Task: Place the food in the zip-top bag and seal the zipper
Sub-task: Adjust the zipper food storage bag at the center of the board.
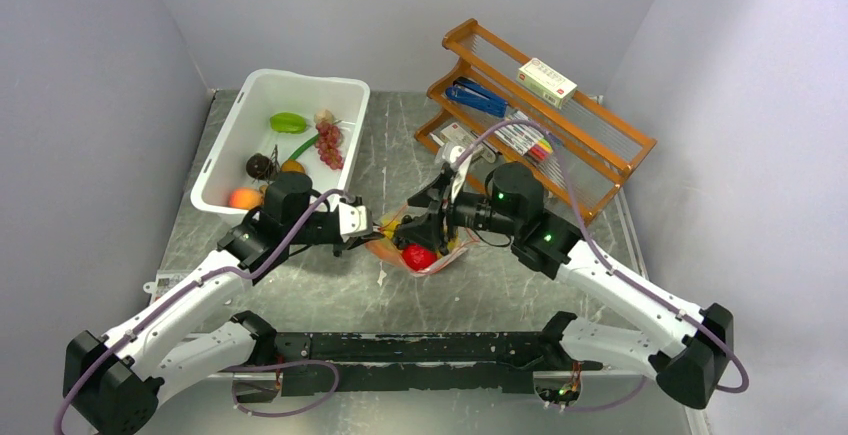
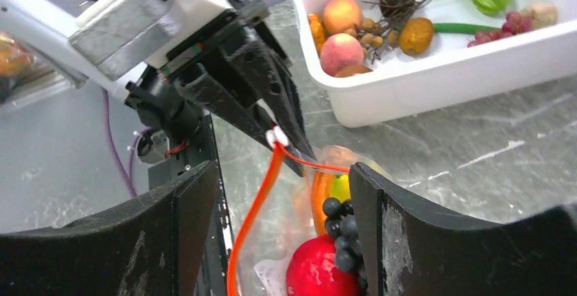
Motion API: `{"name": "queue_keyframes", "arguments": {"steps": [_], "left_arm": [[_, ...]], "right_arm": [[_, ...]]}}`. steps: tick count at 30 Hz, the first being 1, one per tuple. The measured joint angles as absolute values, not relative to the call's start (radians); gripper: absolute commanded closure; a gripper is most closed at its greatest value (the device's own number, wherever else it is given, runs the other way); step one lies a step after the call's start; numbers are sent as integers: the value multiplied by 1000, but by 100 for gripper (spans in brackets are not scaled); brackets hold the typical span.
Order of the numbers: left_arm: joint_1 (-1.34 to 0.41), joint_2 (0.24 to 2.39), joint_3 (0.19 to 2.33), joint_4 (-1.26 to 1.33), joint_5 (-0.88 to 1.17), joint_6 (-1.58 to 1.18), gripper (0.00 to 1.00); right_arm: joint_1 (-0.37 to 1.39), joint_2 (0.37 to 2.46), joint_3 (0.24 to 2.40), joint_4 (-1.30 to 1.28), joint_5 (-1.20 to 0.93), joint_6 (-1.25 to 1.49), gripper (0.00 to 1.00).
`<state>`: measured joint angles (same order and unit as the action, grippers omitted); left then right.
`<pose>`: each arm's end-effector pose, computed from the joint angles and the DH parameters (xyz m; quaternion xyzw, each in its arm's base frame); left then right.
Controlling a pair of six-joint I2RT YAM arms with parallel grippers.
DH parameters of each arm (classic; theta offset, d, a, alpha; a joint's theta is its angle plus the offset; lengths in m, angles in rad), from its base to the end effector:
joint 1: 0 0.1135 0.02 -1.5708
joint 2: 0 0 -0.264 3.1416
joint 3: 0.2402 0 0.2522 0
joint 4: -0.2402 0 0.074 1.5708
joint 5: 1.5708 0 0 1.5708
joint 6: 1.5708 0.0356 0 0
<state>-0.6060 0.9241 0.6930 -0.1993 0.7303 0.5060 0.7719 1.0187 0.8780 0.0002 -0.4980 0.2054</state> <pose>0.1545 -0.1360 0.2845 0.5787 0.5661 -0.3254 0.4886 0.1578 0.1773 0.3486 -0.3596 0.6574 0.4626 0.4738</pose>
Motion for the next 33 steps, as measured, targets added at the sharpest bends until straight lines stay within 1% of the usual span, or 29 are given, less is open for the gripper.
{"name": "queue_keyframes", "arguments": {"steps": [3, 7, 14, 17, 22, 25, 33], "left_arm": [[-606, 924, 693, -197, 730, 497, 93], [-606, 924, 693, -187, 731, 492, 93], [-606, 913, 693, -168, 746, 492, 93], [-606, 913, 693, -167, 750, 492, 93], [-606, 913, 693, -159, 754, 490, 93], [-606, 914, 693, -159, 757, 489, 93], [-606, 914, 693, -160, 757, 490, 93]], "right_arm": [[833, 1028, 892, -16, -453, 148, 31], [839, 1046, 917, -38, -396, 119, 37], [876, 1040, 884, -10, -441, -26, 49], [883, 1062, 885, 11, -468, -94, 53], [910, 1140, 914, 2, -498, -188, 54], [933, 1163, 920, -1, -501, -238, 58], [966, 1192, 920, 6, -469, -313, 77]]}}
